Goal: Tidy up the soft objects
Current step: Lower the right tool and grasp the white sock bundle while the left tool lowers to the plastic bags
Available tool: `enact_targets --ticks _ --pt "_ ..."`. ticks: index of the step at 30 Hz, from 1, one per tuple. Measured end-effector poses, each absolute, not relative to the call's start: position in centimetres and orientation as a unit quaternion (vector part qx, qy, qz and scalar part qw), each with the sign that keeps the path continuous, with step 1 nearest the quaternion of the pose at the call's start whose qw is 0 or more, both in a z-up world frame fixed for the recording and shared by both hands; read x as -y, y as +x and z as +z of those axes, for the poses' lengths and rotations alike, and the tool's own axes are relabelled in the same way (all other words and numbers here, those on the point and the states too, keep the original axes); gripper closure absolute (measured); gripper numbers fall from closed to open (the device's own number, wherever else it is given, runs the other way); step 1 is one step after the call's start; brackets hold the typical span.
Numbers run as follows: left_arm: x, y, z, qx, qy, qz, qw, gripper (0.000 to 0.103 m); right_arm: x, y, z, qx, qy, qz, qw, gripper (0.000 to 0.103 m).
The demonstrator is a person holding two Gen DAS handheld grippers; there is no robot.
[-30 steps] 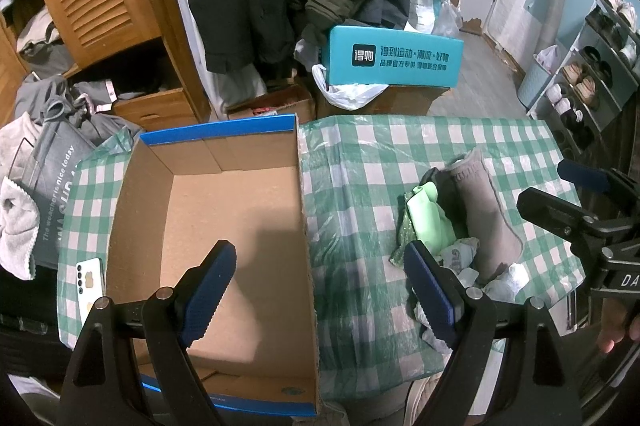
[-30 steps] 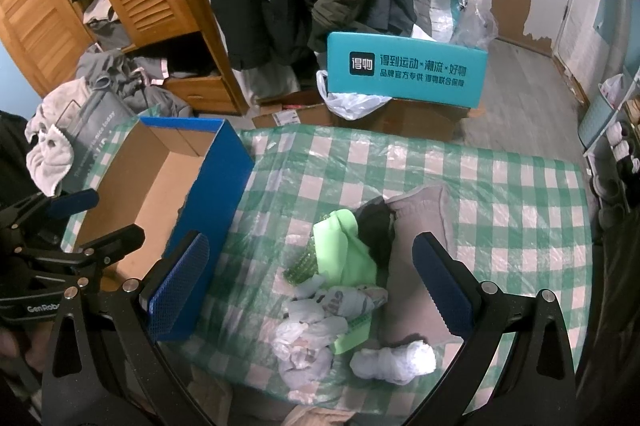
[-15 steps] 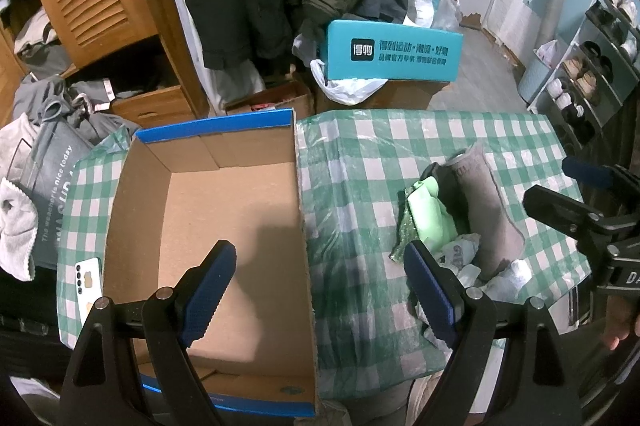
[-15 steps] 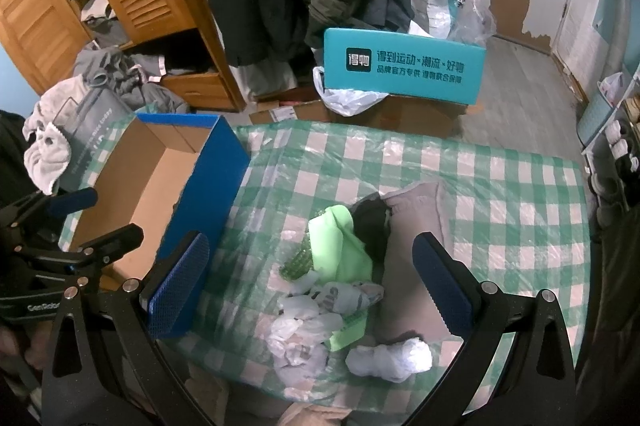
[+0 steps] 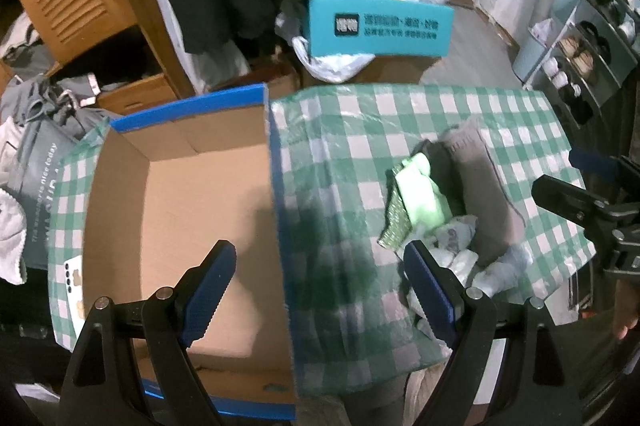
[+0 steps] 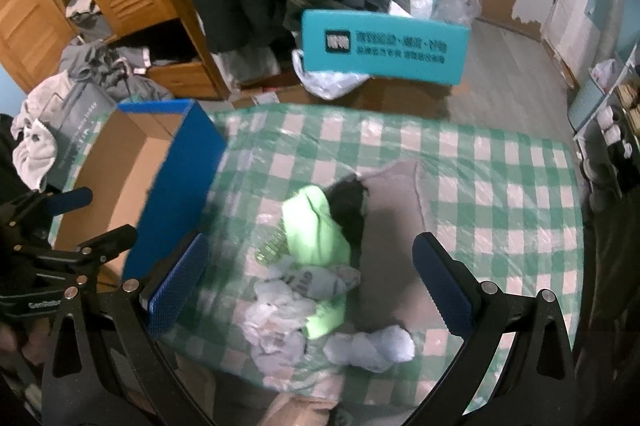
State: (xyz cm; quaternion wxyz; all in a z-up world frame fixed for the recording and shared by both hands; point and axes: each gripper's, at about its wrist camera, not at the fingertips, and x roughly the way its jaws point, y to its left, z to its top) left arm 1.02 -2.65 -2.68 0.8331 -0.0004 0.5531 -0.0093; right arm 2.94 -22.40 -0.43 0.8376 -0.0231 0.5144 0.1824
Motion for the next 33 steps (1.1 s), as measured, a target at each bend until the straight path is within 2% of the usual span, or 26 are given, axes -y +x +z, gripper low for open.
enact_targets --ticks 21,33 --pt "9.0 2.0 -9.0 -0.634 0.027 -0.073 0.77 0.016 28.4 3.1 -7.8 -0.616 -0.016 0.12 0.779 0.002" --pt "11.0 2.1 -12.3 -0.669 -0.004 -0.104 0.736 0.016 28.2 2.3 -11.8 -0.649 -0.055 0.128 0.748 0.005"
